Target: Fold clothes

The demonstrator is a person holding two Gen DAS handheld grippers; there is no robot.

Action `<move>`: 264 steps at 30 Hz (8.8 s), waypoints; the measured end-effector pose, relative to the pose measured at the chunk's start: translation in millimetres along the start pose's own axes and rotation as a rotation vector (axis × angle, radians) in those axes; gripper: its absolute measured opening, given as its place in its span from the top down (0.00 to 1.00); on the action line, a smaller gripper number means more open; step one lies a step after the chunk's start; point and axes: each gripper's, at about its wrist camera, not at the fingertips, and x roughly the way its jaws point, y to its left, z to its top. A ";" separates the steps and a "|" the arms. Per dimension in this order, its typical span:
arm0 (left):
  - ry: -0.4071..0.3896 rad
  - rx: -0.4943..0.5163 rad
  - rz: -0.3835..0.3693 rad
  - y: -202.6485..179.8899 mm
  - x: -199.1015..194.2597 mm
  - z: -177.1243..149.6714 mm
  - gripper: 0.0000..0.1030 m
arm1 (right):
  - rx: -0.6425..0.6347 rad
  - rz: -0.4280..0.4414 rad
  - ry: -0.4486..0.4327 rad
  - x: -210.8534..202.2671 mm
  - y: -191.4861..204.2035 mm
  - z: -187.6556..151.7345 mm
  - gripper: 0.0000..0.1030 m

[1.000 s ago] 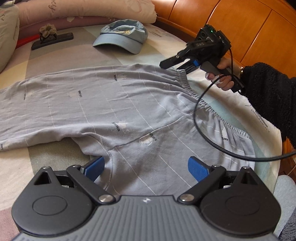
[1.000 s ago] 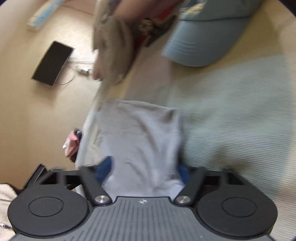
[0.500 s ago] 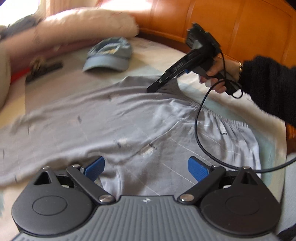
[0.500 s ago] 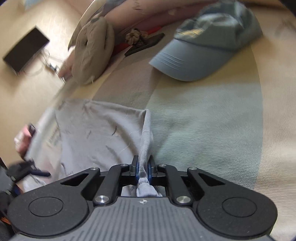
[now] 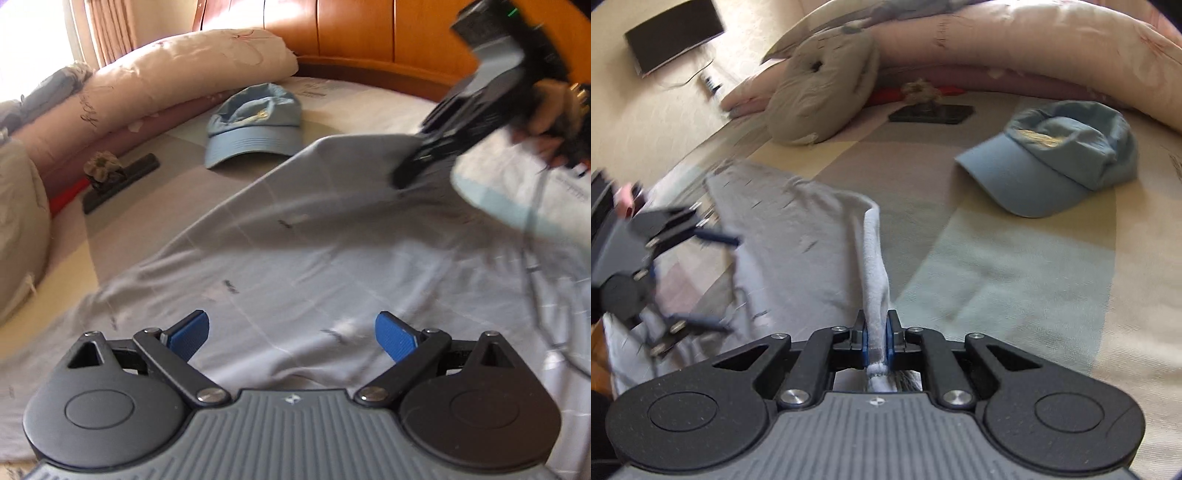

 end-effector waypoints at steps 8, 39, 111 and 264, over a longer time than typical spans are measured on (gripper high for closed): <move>-0.041 0.185 0.168 -5.8 20.1 -5.6 0.07 | -0.171 0.016 0.021 -21.1 64.2 -6.1 0.89; -0.064 0.226 0.142 -22.5 13.3 -14.3 0.06 | -0.958 -0.690 0.232 95.6 141.4 -54.1 0.88; -0.023 0.738 0.209 -68.4 -60.9 -13.6 1.00 | -0.680 -0.614 0.020 -38.0 151.5 -60.5 0.97; 0.021 -1.074 -0.620 74.2 -59.9 -175.3 0.28 | -0.185 -0.116 0.096 66.4 336.4 -71.4 0.97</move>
